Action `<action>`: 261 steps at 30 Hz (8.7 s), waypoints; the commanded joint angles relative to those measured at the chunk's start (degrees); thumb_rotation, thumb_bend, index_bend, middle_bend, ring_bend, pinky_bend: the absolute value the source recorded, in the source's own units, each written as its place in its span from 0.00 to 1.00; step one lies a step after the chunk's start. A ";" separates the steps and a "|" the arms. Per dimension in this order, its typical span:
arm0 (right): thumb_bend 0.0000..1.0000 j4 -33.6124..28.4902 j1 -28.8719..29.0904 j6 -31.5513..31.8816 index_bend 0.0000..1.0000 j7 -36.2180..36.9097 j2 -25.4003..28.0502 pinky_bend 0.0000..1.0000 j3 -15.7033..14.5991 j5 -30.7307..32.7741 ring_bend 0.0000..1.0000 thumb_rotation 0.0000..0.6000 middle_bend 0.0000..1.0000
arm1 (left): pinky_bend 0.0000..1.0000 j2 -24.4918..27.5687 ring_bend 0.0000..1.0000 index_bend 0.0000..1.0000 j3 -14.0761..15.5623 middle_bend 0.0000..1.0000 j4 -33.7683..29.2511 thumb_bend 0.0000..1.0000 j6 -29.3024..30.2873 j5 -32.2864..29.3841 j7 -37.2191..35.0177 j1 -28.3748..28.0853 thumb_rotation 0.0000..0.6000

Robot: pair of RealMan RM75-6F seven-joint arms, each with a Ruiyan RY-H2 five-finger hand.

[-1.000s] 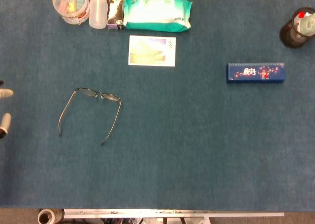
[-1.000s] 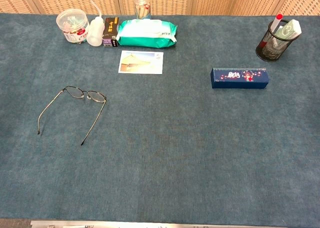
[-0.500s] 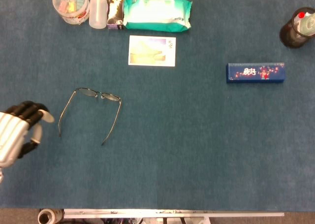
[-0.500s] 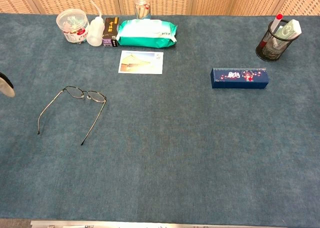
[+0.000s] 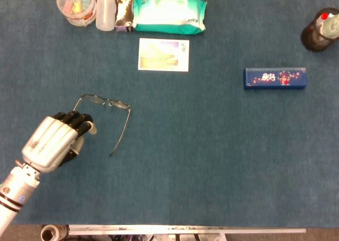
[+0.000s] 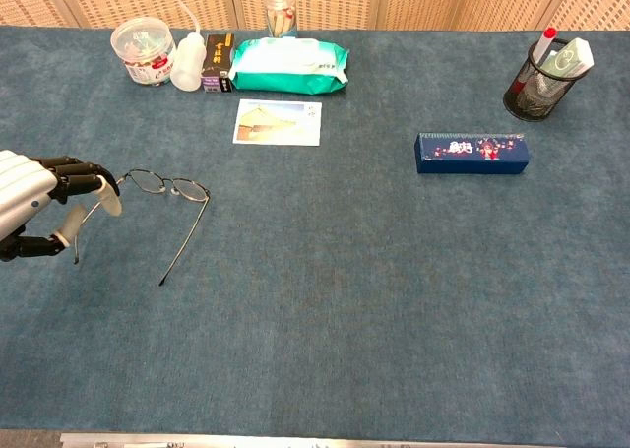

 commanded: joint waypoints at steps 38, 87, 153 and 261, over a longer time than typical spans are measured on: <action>0.24 -0.11 0.35 -1.40 0.27 -1.00 -0.32 0.22 0.07 0.44 0.23 1.00 0.34 | 0.14 -5.41 0.00 0.39 -6.51 0.00 3.80 0.69 -18.61 -22.27 18.68 -11.82 1.00; 0.24 -0.10 0.17 -1.34 0.27 0.05 0.37 0.22 -0.17 0.19 0.23 1.00 0.34 | 0.14 -14.35 0.00 0.40 -5.76 0.00 7.33 0.69 -25.36 -37.46 35.20 -23.53 1.00; 0.24 1.68 -2.45 6.66 0.27 5.47 0.54 0.22 0.26 -3.47 0.23 1.00 0.35 | 0.14 -8.77 0.00 0.19 -10.96 0.00 21.27 0.20 3.04 -22.63 -15.37 -10.35 1.00; 0.24 1.92 -2.87 7.40 0.28 7.45 1.35 0.22 -0.08 -3.94 0.23 1.00 0.35 | 0.14 -31.61 0.00 0.22 -8.52 0.00 26.31 0.20 -7.47 -18.63 -0.82 -17.31 1.00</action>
